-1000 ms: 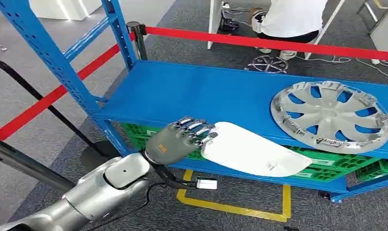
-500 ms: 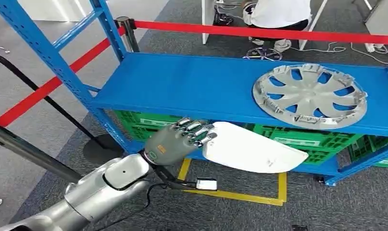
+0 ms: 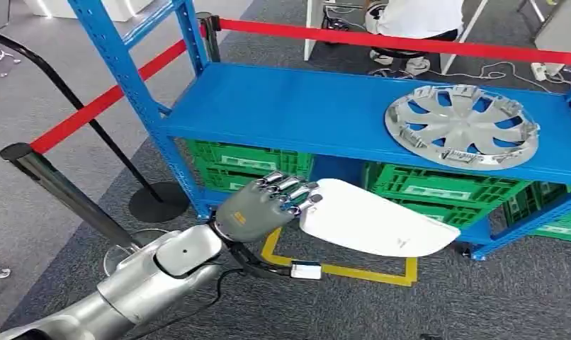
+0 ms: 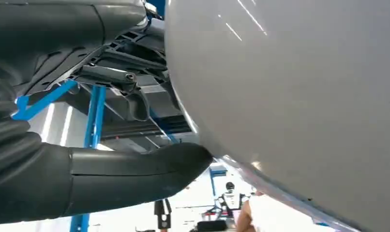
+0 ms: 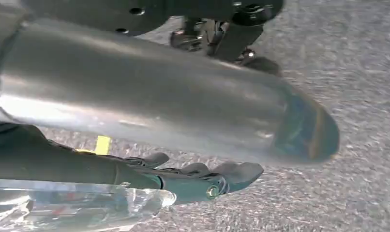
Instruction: Take the parts from the cabinet and place them on the table.
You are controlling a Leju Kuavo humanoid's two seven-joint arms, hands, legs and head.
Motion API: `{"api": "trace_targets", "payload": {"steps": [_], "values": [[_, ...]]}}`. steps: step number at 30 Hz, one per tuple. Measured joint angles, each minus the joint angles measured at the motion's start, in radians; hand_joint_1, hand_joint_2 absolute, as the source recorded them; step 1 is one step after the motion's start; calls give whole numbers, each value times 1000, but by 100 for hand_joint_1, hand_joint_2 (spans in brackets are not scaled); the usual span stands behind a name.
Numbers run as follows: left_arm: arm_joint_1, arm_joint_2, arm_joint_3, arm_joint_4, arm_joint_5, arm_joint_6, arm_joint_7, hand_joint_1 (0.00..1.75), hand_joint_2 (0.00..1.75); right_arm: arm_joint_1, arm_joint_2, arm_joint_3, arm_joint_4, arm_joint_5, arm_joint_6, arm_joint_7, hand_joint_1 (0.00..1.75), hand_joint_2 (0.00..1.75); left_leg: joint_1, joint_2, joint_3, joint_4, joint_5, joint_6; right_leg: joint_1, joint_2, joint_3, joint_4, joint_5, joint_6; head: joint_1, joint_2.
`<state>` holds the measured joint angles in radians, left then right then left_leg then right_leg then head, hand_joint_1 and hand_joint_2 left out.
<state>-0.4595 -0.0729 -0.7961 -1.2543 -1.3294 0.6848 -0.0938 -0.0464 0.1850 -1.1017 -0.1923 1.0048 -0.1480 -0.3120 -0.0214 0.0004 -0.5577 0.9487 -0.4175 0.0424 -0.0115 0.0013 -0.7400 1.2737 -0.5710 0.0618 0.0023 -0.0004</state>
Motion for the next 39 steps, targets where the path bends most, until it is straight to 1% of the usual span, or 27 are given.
{"api": "trace_targets", "payload": {"steps": [1, 2, 4, 5, 6, 7, 10, 11, 13, 15, 17, 19, 20, 21, 22, 25, 26, 27, 28, 30, 31, 33, 35, 36, 37, 38, 39], "values": [[1, 0, 0, 1, 0, 0, 0, 94, 175, 0, 0, 0, 0, 0, 0, 0, 0, 0, 0, 1, -16, 1, 13, -1, 0, 0, 1, 45, 5, 3, 0, 0], [2, 0, 0, 2, 0, 0, -1, 94, 175, 0, 0, 0, 0, 0, 0, 0, 0, 0, 0, 2, -32, 1, 26, -3, 0, 0, 20, 49, 42, 4, 0, 0], [2, 1, 0, 4, 0, 0, -1, 94, 175, 0, -2, 0, 0, 0, 0, 0, 0, 0, 4, 1, -63, 5, 47, -10, -2, 0, 104, -41, 117, 8, 0, 0], [2, 1, 0, 4, 0, 0, -1, 94, 175, -2, -2, 0, 0, 0, 0, 0, 0, 0, 7, 0, -78, 12, 58, -17, -5, 0, 177, -138, 119, 13, 0, 0], [2, 1, 1, 4, 0, 1, -1, 94, 175, -6, -2, 0, 0, 0, 0, 0, 0, 0, 1, -2, -90, 18, 64, -24, -2, 2, 247, -233, 67, 19, 3, 0], [1, 1, 2, 4, 0, 2, -2, 94, 175, -7, -1, 0, 0, -1, 0, -2, 0, 0, -2, -1, -96, 24, 73, -27, -1, 8, 269, -292, 45, 4, 2, 0], [2, 2, 1, 4, 0, 4, -3, 94, 175, -2, 0, 0, 0, -2, 1, 0, 0, 0, -2, -2, -105, 23, 101, -32, -2, 6, 240, -271, 61, -11, 0, 0], [3, 3, 1, 5, 0, 4, -3, 94, 175, -1, 3, -1, 2, -3, 1, 0, 0, 0, -1, -3, -118, 26, 87, -37, -7, 1, 231, -269, 72, -23, 0, 0], [3, 5, 2, 6, 0, 4, -5, 94, 175, -3, 1, -2, 1, -3, 0, 0, 0, 0, 5, -2, -151, 133, -34, -55, -5, 1, 203, -267, 93, -42, -10, 0], [4, 6, 2, 6, 0, 5, -4, 94, 175, -2, 1, -3, 1, -3, 0, 0, 0, 0, 8, -2, -190, 295, -125, -60, -3, 1, 179, -266, 111, -46, -10, 0], [6, 8, 2, 7, 0, 5, -4, 94, 175, -3, 1, -3, 1, -3, 0, 0, 0, 0, 8, -2, -184, 355, -118, -56, 0, -1, 154, -266, 131, -48, -10, 0], [5, 7, 2, 7, 0, 5, -5, 94, 175, -3, 1, -3, 1, -3, 0, 0, 0, 0, 4, -2, -104, 264, -50, -37, 7, 0, 131, -265, 148, -48, -9, 0], [5, 6, 2, 7, 0, 6, -4, 94, 175, -3, 1, -3, 1, -3, 0, 0, 0, 0, -3, -4, -46, 184, -33, -18, 10, 1, 125, -266, 156, -48, -9, 0], [2, 5, 2, 7, 0, 6, -4, 94, 175, -3, 7, -3, 2, -3, 1, 0, 0, 0, -17, -7, 21, 99, -39, 4, 2, 0, 118, -267, 162, -44, -6, 0], [-2, 2, 3, 7, 0, 8, -5, 94, 175, -5, 6, -4, 1, -2, 0, -1, 0, 0, -29, -3, 65, 24, -52, 12, 9, 0, 113, -264, 168, -39, -11, 0], [-5, 2, 3, 8, 0, 10, -6, 94, 175, -4, 6, -4, 1, 0, 2, -3, 0, 0, -27, -3, 63, -5, -44, 0, 5, -4, 101, -278, 203, -29, -15, 0], [-4, 2, 2, 10, 0, 10, -6, 94, 175, -2, 6, -4, 1, 0, 3, -4, 0, 0, -16, -1, 61, -26, -33, 1, 10, -4, 92, -276, 200, -25, -16, 0], [-4, 2, 2, 12, 0, 10, -6, 94, 175, 0, 6, -4, 1, 1, 3, -9, 0, 0, -13, 2, 55, -24, -23, -1, 10, 0, 79, -261, 168, -20, -14, 0], [-4, 2, 2, 13, 0, 10, -6, 94, 175, 2, 6, -4, 1, 2, 7, -13, 0, 0, -11, 2, 46, -23, -17, 6, 9, -1, 65, -208, 110, -16, -9, 0], [-3, 2, 2, 15, 0, 10, -6, 94, 175, 0, 5, -4, 1, 3, 13, -18, 0, 0, -10, 3, 24, -20, 0, 4, 4, -1, 25, -48, 8, -8, -8, 0], [-3, 2, 2, 16, 0, 10, -6, 94, 175, -1, 5, -4, 1, 3, 13, -18, 0, 0, -10, 4, 10, -16, 9, 3, 4, -2, 15, 15, -10, -4, -5, 0], [-2, 2, 0, 18, 0, 10, -6, 94, 175, -1, 2, -4, 1, 3, 12, -19, 0, 0, -8, 4, -17, -7, 24, -2, 2, -2, 43, 26, 43, 2, -5, 0], [-2, 2, 0, 20, 0, 10, -6, 94, 175, -1, -2, -4, 1, 3, 12, -19, 0, 0, 1, 3, -50, 9, 39, -12, -4, -2, 143, -102, 119, 14, -6, 0], [-2, 2, 1, 20, 0, 10, -6, 94, 175, -5, -2, -4, 1, 4, 12, -19, 0, 0, 1, 1, -65, 21, 44, -20, -8, 0, 194, -190, 85, 32, -5, 0], [-4, 2, 2, 20, -1, 10, -6, 94, 175, -7, 5, -4, 2, 5, 14, -21, 0, 0, -7, 0, -78, 33, 47, -23, -5, 6, 243, -253, 59, 35, 4, 0], [-3, 1, 2, 20, -1, 11, -7, 94, 175, -7, 4, -4, 2, 5, 16, -20, 0, 0, -11, -1, -80, 37, 56, -26, -6, 12, 234, -248, 56, 7, -2, 0], [-4, 0, 2, 20, -1, 11, -7, 94, 175, -5, 4, -3, 2, 6, 16, -21, 0, 0, -11, -2, -83, 38, 64, -27, -8, 9, 228, -246, 58, 8, -5, 0]]}}
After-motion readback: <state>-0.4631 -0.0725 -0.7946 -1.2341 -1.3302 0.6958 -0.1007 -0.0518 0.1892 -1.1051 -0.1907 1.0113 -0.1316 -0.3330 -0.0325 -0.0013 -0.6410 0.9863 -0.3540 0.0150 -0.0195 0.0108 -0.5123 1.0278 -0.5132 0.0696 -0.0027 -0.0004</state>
